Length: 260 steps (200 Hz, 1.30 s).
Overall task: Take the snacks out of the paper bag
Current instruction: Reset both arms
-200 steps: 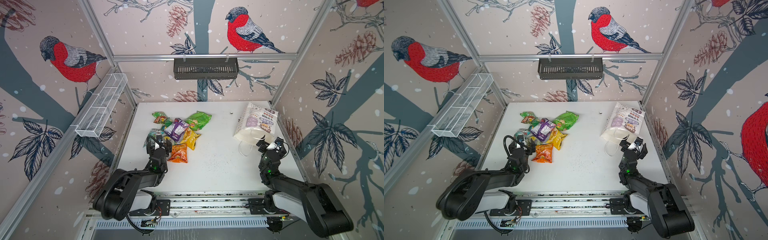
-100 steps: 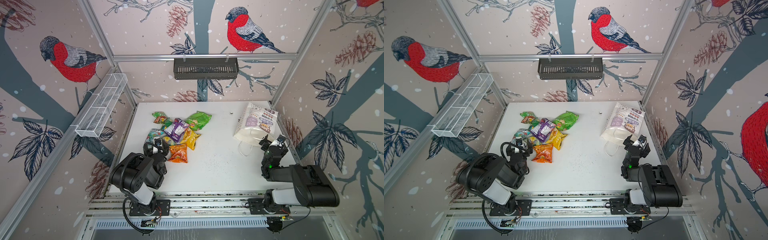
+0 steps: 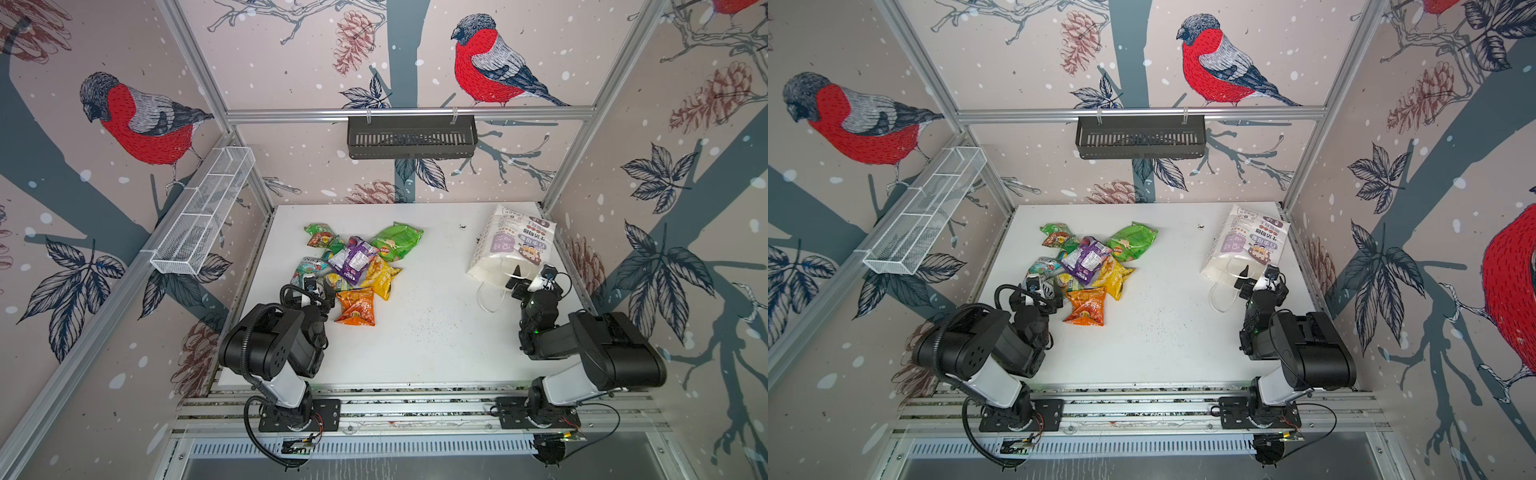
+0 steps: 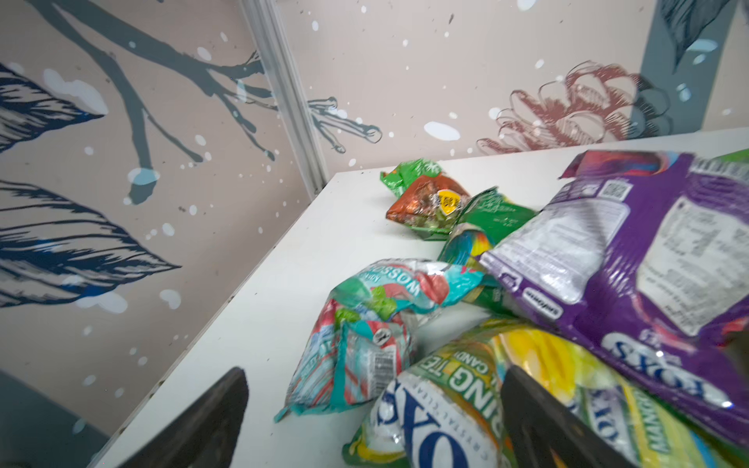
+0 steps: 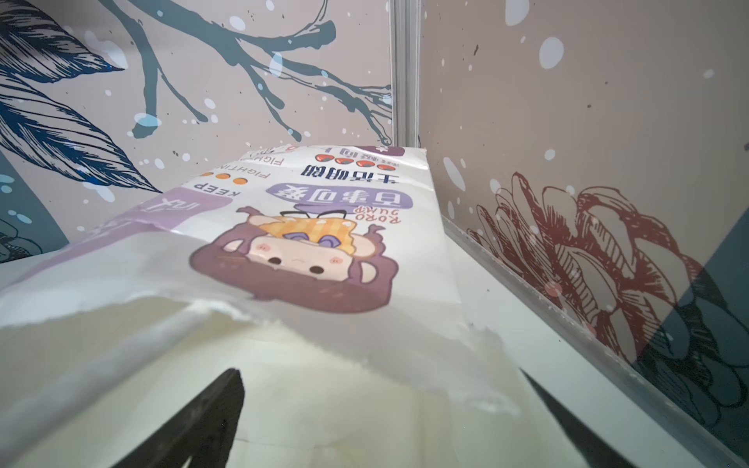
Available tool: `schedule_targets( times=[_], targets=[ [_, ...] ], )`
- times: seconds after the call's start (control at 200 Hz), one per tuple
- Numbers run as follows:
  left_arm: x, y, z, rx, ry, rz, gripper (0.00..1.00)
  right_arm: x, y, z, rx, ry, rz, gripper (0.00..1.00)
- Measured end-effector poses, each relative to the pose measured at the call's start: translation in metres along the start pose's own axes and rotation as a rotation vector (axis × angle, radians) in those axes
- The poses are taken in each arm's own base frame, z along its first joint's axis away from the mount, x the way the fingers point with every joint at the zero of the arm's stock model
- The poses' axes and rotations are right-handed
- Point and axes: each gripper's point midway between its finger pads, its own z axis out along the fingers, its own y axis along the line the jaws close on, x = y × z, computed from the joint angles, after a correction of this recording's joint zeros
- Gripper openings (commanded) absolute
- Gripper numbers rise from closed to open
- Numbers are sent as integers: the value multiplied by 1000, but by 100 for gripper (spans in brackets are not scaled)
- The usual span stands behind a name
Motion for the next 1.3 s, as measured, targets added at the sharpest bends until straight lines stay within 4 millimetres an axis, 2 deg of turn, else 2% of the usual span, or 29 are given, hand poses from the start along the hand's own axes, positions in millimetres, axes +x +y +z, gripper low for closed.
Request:
schedule_targets(
  times=[0.145, 0.305, 0.55, 1.301],
  targets=[
    [-25, 3, 23, 10, -52, -60, 97, 0, 4, 1, -8, 2, -17, 100],
    [-20, 6, 39, 30, -2, -102, 97, 0, 3, 1, 2, 0, -17, 100],
    [-7, 3, 39, 52, 51, -118, 97, 0, 2, 1, 5, -1, -18, 100],
    [-6, 3, 39, 55, 57, -120, 97, 0, 5, 1, 2, 0, -26, 100]
  ],
)
